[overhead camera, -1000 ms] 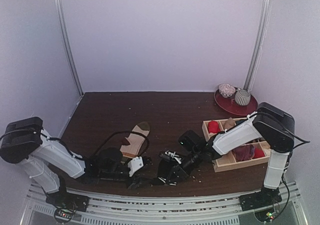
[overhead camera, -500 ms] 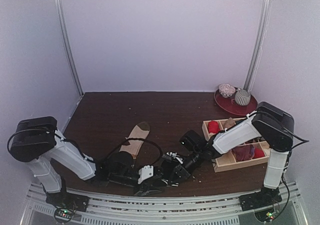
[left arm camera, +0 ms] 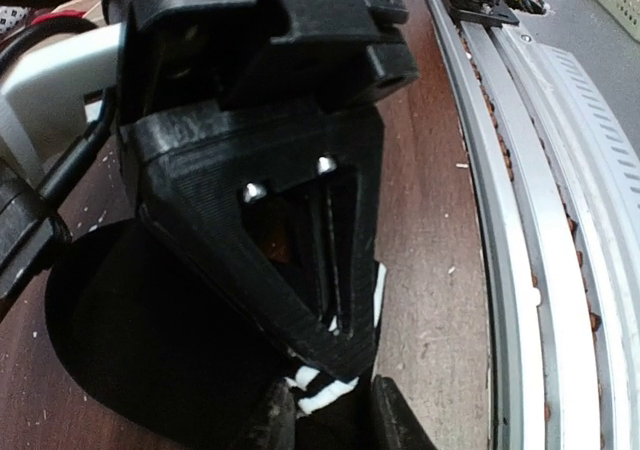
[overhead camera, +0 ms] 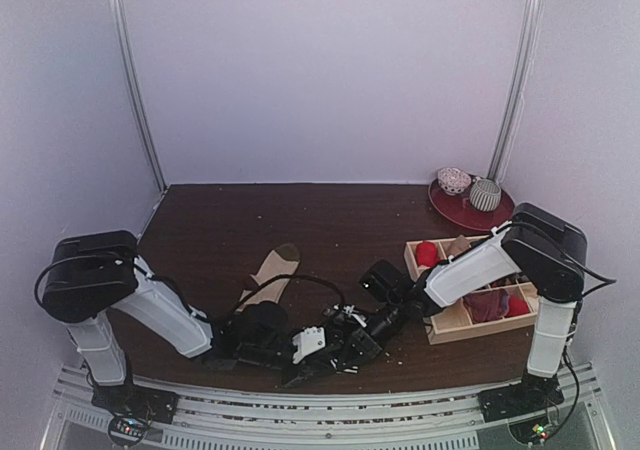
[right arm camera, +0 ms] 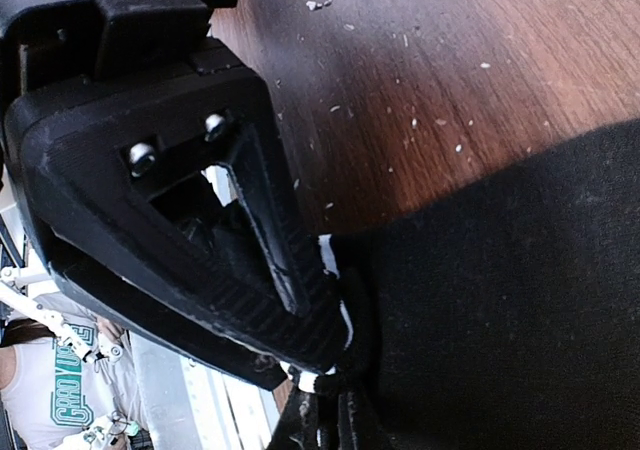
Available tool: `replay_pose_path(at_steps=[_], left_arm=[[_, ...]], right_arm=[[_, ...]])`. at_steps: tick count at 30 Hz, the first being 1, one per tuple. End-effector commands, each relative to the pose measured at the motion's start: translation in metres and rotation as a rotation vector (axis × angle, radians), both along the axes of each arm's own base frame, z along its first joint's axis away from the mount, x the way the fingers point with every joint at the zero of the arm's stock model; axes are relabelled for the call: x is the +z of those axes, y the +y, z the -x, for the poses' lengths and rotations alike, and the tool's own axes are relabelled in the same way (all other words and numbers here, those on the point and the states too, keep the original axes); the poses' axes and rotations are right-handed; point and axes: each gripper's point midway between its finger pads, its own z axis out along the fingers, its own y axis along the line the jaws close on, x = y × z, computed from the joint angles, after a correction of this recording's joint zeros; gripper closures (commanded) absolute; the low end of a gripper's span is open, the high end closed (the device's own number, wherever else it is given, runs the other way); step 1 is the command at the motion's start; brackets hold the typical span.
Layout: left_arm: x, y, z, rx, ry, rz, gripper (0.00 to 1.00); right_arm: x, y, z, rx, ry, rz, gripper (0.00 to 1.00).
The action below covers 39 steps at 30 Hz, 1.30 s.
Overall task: Roll the socks
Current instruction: Roll the sock at the center of the board.
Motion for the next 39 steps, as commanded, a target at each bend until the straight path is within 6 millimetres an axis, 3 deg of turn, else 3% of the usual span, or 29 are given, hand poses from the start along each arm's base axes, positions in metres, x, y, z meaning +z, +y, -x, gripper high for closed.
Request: replay_pose_path(at_steps=[1,5,14,17,21,23,26,31,36,39], left_arm=[[-0.019,0.006,-0.002,0.044,0.039,-0.078,0.79],[-0.036,0.019,-0.004,0.095,0.071,-0.150,1.00],[-0.077,0.065,0.004,0.263,0.237,-0.298,1.00],[-0.084,0.071,0.012,0.288,0.327,-0.334,1.00],[-0.084,0.075,0.027,0.304,0.478,-0.336,1.00],[-0.083,0.075,0.033,0.308,0.543,-0.341,1.00],[-0.083,0.077,0.040,0.314,0.628,-0.356,1.00],[-0.088,0.087,0.047,0.333,0.738,-0.379,1.00],[-0.097,0.093,0.050,0.342,0.777,-0.403,1.00],[-0.098,0.093,0.050,0.339,0.782,-0.406,1.00]], right_arm=[[-0.065,-0.059,0.026,-0.032,0.083,0.330,0.98],[-0.061,-0.056,0.025,-0.028,0.079,0.306,0.97],[-0.049,-0.047,0.014,-0.041,0.025,0.244,0.92],[-0.026,-0.033,-0.007,-0.075,-0.112,0.153,0.86],[0.032,-0.022,-0.036,-0.156,-0.391,-0.046,0.79],[0.061,-0.022,-0.043,-0.185,-0.559,-0.144,0.77],[0.085,-0.022,-0.029,-0.134,-0.813,-0.241,0.73],[0.078,-0.019,-0.002,-0.024,-1.043,-0.213,0.73],[0.052,-0.012,0.016,0.085,-1.100,-0.153,0.73],[0.037,-0.008,0.015,0.129,-1.157,-0.080,0.73]])
